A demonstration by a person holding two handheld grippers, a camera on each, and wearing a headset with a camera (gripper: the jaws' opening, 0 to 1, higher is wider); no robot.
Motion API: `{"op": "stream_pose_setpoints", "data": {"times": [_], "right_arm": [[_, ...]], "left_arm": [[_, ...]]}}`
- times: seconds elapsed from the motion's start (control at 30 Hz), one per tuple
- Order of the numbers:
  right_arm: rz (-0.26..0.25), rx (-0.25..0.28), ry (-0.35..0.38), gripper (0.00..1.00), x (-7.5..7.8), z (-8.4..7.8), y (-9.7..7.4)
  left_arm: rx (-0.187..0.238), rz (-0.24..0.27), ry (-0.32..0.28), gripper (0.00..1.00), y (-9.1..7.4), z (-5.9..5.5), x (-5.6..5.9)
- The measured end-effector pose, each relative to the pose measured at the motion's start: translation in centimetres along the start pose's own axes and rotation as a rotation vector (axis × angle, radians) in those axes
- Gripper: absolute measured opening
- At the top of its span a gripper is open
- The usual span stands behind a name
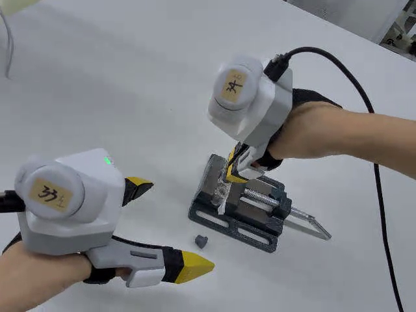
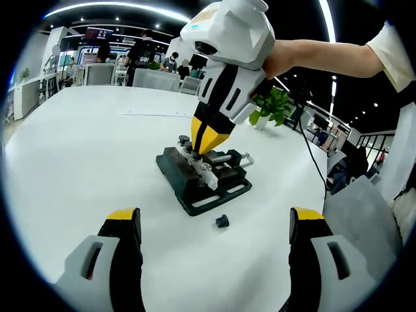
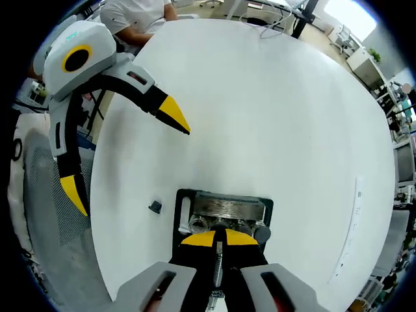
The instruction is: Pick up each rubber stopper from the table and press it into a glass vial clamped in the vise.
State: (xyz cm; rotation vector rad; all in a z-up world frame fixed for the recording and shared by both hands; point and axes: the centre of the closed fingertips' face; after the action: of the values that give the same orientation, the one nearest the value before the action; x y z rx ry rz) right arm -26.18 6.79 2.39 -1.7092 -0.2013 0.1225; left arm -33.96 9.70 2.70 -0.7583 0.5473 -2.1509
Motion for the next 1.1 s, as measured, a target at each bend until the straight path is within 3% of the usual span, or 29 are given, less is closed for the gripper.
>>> {"op": "stream_pose_setpoints", "data": {"times": [0.03,0.27,0.5,0.63,0.67,0.73,0.8,0.83,1.1], "right_arm": [[0.002,0.005,0.032,0.0,0.0,0.0,0.0],[-0.02,0.017,0.068,0.0,0.0,-0.1,0.0],[-0.04,0.018,0.061,0.0,0.0,-0.1,0.1],[-0.028,0.04,0.071,0.0,0.2,-0.3,0.1],[-0.007,0.057,0.101,0.0,0.0,-0.2,0.1],[-0.024,0.072,0.043,0.0,0.1,-0.1,0.1],[-0.018,0.083,0.084,0.0,0.1,-0.1,0.1],[-0.036,0.094,0.047,0.0,0.1,-0.1,0.1],[-0.005,0.144,0.077,0.0,0.5,-0.1,-0.1]], "left_arm": [[0.002,-0.003,-0.001,0.94,0.0,0.0,0.1],[0.001,-0.006,-0.005,0.94,0.2,0.1,0.4],[0.003,-0.005,-0.002,0.94,0.4,0.4,0.2],[0.006,-0.003,0.005,0.94,0.2,1.0,0.2],[0.002,0.0,0.018,0.94,0.0,1.2,0.3],[0.014,0.005,0.015,0.94,-0.2,1.2,0.0],[0.017,0.014,0.016,0.94,-0.4,1.3,-0.4],[0.018,0.02,0.017,0.94,-0.6,1.5,-0.4],[0.017,0.022,0.015,0.94,-0.7,1.5,0.1]]}}
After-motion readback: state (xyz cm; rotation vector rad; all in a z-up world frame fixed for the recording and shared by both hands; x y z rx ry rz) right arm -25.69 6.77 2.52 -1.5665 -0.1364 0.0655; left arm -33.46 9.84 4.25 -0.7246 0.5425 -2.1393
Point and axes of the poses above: the centre of the closed fingertips' face, and the gripper's own axes: y roughly forward along the fingers, x roughly to its right, z roughly out of its top, and after that the axes turned 14 degrees about -x, right-handed
